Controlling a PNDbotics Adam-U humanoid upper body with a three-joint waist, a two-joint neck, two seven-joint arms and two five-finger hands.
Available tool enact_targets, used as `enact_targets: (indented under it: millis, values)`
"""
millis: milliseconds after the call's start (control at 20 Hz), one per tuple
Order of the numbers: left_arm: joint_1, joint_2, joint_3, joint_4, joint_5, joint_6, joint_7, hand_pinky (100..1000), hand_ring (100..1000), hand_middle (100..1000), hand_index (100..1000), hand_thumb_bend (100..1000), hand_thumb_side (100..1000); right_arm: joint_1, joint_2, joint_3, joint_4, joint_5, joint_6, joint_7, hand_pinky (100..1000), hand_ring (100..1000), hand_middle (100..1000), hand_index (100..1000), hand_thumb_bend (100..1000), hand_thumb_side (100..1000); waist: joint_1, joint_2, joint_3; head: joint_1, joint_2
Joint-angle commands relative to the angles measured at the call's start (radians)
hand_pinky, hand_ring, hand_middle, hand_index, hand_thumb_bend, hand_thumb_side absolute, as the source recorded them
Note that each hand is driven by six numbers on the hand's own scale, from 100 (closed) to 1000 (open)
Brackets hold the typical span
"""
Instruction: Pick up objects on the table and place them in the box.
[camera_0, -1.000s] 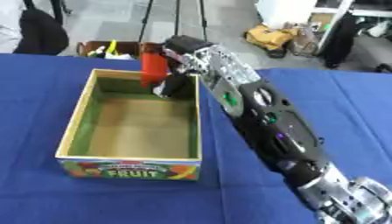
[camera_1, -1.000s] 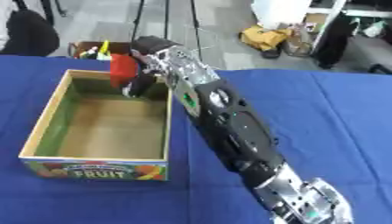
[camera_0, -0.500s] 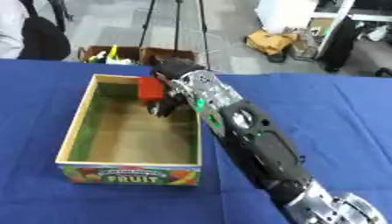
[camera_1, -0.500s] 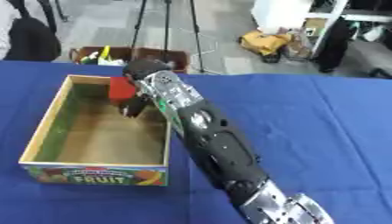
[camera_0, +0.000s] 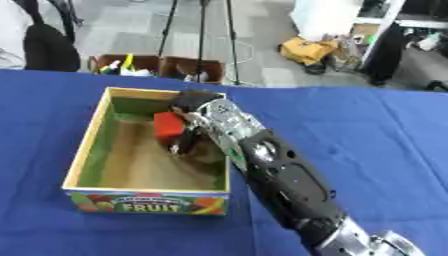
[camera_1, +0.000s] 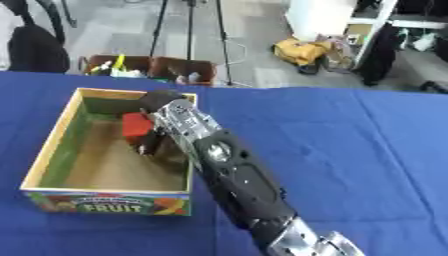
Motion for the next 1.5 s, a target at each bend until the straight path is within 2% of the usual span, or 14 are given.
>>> enact_targets:
  millis: [50, 300, 450, 600, 700, 900, 1150, 1350, 1500]
  values:
    - [-0.014, 0.009, 0.000, -0.020, 0.004, -0.002, -0.003, 370, 661, 566, 528, 100, 887, -0.018, 0.001, 0.007, -0.011, 0.000, -0.021, 0.016, 462, 692, 462, 373, 100, 392, 0.005, -0.020, 0.002, -0.004, -0.012]
    - [-0.015, 0.009, -0.001, -0.020, 0.004, -0.002, -0.005, 370, 662, 566, 528, 100, 887, -0.021, 0.000, 0.018, -0.032, -0.021, -0.051, 0.055, 478, 715, 490, 425, 100, 411, 0.002, -0.023, -0.002, -0.005, -0.009]
    - [-0.016, 0.010, 0.000, -0.020, 0.004, -0.002, -0.005, 371, 662, 566, 528, 100, 887, -0.021, -0.001, 0.026, -0.047, -0.030, -0.073, 0.085, 497, 737, 532, 492, 100, 466, 0.001, -0.024, -0.003, -0.008, -0.007]
    - [-0.016, 0.010, 0.000, -0.020, 0.004, -0.002, -0.004, 371, 662, 566, 528, 100, 887, -0.020, -0.004, 0.031, -0.062, -0.045, -0.099, 0.119, 530, 766, 633, 615, 100, 522, 0.001, -0.026, -0.006, -0.008, -0.007]
    - [-0.016, 0.010, 0.000, -0.020, 0.004, -0.002, -0.005, 371, 662, 566, 527, 100, 887, -0.022, -0.009, 0.031, -0.077, -0.043, -0.106, 0.133, 554, 792, 674, 645, 100, 526, 0.000, -0.027, -0.009, -0.008, -0.006]
    - [-0.016, 0.010, -0.001, -0.020, 0.004, -0.002, -0.007, 371, 662, 566, 527, 100, 887, -0.025, -0.016, 0.036, -0.104, 0.013, -0.105, 0.121, 568, 803, 699, 668, 100, 549, 0.001, -0.028, -0.011, -0.011, -0.007]
    - [-0.015, 0.010, 0.000, -0.020, 0.004, -0.003, -0.008, 372, 664, 566, 527, 100, 887, -0.027, -0.018, 0.036, -0.111, 0.030, -0.115, 0.112, 589, 823, 739, 689, 101, 574, 0.002, -0.030, -0.011, -0.014, -0.008]
    - [-0.013, 0.010, 0.000, -0.020, 0.004, 0.000, -0.012, 372, 664, 566, 527, 100, 887, -0.031, -0.022, 0.038, -0.123, 0.038, -0.121, 0.118, 626, 863, 801, 767, 207, 557, 0.003, -0.033, -0.014, -0.019, -0.009]
    - [-0.013, 0.009, 0.000, -0.020, 0.005, 0.001, -0.013, 372, 664, 566, 527, 100, 887, -0.035, -0.024, 0.039, -0.137, 0.053, -0.125, 0.121, 631, 868, 803, 767, 208, 552, 0.004, -0.036, -0.015, -0.026, -0.011]
